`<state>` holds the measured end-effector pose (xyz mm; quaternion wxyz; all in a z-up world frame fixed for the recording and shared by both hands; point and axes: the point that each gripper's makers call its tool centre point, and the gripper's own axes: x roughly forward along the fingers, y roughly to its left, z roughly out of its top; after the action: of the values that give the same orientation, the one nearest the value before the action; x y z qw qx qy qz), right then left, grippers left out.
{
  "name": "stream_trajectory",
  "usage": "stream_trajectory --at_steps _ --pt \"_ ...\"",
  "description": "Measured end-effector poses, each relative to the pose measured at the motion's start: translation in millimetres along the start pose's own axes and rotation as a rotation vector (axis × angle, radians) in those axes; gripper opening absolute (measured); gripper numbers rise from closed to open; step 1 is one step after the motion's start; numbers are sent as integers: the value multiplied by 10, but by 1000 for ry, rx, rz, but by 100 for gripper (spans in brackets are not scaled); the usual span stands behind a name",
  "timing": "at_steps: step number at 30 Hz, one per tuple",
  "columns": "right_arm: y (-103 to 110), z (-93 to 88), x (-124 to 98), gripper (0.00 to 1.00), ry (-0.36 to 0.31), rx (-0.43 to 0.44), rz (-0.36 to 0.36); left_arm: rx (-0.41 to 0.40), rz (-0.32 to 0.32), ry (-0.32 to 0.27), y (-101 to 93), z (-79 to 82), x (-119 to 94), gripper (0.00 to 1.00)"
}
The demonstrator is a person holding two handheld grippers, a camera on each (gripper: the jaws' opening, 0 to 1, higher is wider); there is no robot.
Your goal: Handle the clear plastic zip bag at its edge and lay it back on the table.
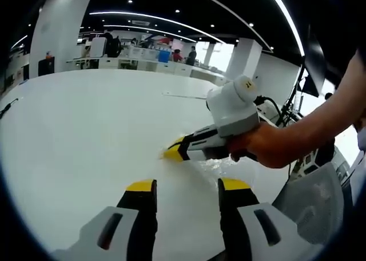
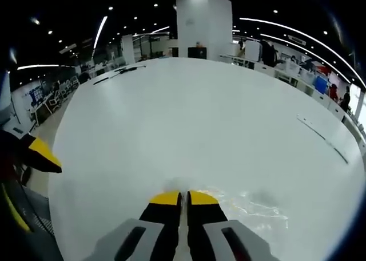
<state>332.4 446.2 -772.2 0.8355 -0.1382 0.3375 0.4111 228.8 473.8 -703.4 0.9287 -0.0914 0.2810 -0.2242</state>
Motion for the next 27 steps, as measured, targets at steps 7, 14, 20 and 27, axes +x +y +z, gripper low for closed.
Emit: stream_trajectory --at_steps 7,14,20,27 --pt "-6 -38 11 0 27 -39 8 6 -1 6 -16 -7 -1 40" --pt "13 -63 -21 0 45 -83 19 14 15 14 1 -2 -7 41" --pt "110 2 -127 0 31 -134 32 14 26 22 34 -23 -1 40" --pt "83 85 -245 0 15 -207 33 -10 41 11 96 20 -13 40"
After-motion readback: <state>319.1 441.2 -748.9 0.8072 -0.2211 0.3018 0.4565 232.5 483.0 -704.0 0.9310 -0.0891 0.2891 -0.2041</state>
